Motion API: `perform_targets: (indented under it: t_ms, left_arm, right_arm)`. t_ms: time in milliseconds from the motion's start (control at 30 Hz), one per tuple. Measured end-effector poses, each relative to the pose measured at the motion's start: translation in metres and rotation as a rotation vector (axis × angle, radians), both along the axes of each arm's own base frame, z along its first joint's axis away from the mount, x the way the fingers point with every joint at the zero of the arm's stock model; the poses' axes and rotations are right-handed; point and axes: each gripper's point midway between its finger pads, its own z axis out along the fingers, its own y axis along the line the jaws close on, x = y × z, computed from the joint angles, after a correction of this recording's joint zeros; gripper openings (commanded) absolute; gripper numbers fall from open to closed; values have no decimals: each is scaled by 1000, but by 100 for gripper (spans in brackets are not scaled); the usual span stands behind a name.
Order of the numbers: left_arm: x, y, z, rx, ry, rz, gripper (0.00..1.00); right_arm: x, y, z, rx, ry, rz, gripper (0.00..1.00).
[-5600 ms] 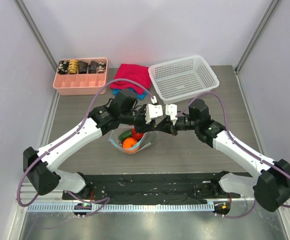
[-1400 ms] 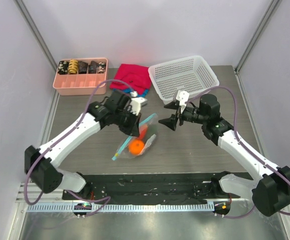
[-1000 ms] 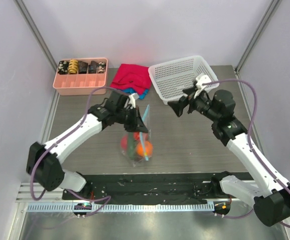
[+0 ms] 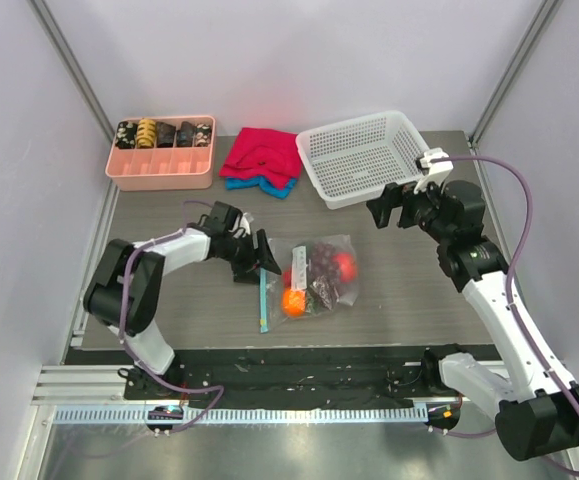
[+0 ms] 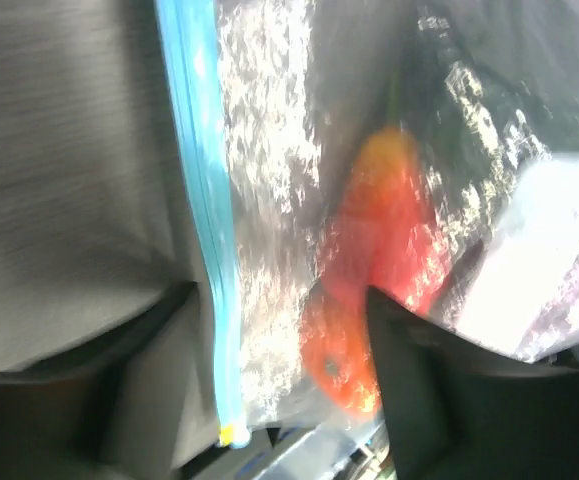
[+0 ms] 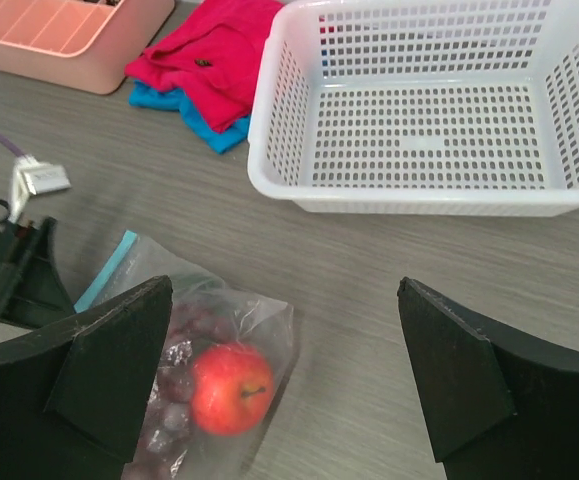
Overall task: Place the food in the zip-top bag and seal the zipper
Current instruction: Place the zipper food storage bag at the center of the board, then reset both arms
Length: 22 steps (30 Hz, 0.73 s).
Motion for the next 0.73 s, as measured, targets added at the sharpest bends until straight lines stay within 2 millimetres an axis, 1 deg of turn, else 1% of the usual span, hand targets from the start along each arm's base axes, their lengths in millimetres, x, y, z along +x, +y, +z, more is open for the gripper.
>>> perform_targets:
  t_ms: [33, 100, 167, 300, 433, 500, 600, 733]
  left_arm:
    - [0, 7, 5, 6, -22, -1, 100]
    - [-3, 20, 17, 13, -62, 1, 100]
    - [-2, 40, 34, 26, -100, 31, 100]
    - [10, 81, 67, 105, -193, 57, 100]
    - [28, 114, 102, 222, -310, -8, 100]
    - [30, 128, 114, 276, -360, -36, 100]
    - [22, 148, 126, 364, -427, -79, 100]
    - [8, 165, 135, 454, -507, -135, 100]
  right_arm:
    - [-2, -1, -2, -4, 3, 1, 100]
    - [-6, -4, -4, -11, 9, 1, 100]
    - [-10, -7, -4, -13, 7, 0, 100]
    - [-22, -13, -2, -9, 10, -6, 100]
    - [-41, -12, -2, 18, 42, 2, 100]
    - [-48, -12, -6, 33, 75, 0, 100]
    - [-61, -13, -16, 48, 127, -10, 100]
    - [-76, -19, -25, 46, 163, -39, 100]
